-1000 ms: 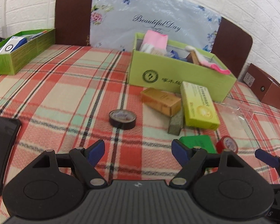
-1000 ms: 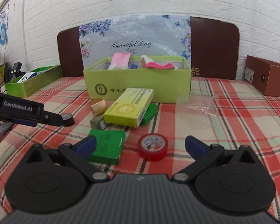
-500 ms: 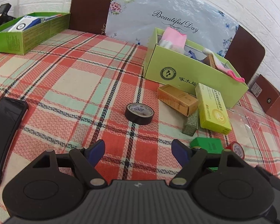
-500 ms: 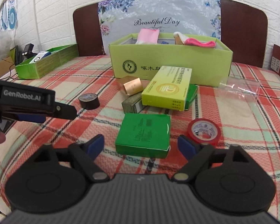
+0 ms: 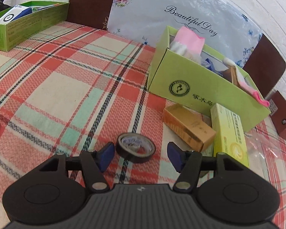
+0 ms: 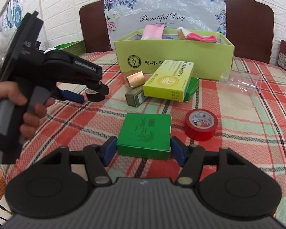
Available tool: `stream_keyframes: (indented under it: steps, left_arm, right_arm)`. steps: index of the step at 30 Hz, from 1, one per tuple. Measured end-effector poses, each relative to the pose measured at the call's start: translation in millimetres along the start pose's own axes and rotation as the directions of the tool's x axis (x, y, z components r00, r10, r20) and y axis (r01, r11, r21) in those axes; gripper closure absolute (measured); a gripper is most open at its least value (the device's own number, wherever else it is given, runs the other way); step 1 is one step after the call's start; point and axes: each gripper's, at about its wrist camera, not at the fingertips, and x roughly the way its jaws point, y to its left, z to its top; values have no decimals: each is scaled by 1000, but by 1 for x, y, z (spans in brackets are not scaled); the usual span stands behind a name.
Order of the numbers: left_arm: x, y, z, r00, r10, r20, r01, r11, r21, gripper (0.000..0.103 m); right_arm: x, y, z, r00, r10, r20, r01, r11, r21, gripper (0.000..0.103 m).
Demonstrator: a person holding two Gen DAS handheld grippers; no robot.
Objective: Organize objects
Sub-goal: 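Grasp the black tape roll with left gripper while right grasps the green box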
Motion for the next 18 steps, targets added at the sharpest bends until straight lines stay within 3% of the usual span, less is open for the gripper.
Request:
stream_keyframes:
  steps: [2,9,13,18]
  left_arm:
    - [5,-1,3,1000,-13,-6,13,1000,25,57]
    - [-13,1,-15,997,-76,-25,78,989,122,58]
    - [-36,4,-38,991,-120,-53,129,970,204,57]
    - [-55,7,-52,996,-71,-46,79,977,197,53]
  right_arm:
    - [0,-3,-1,1000,0,0,0,1000,12,42]
    - [-2,-3,-2,1000,0,-2,0,1000,12,42]
    - [-7,-3,-5,1000,3,-7,-3,1000,-3,41]
    - [-11,-2,-9,1000,-1,-20,1,1000,-21,41]
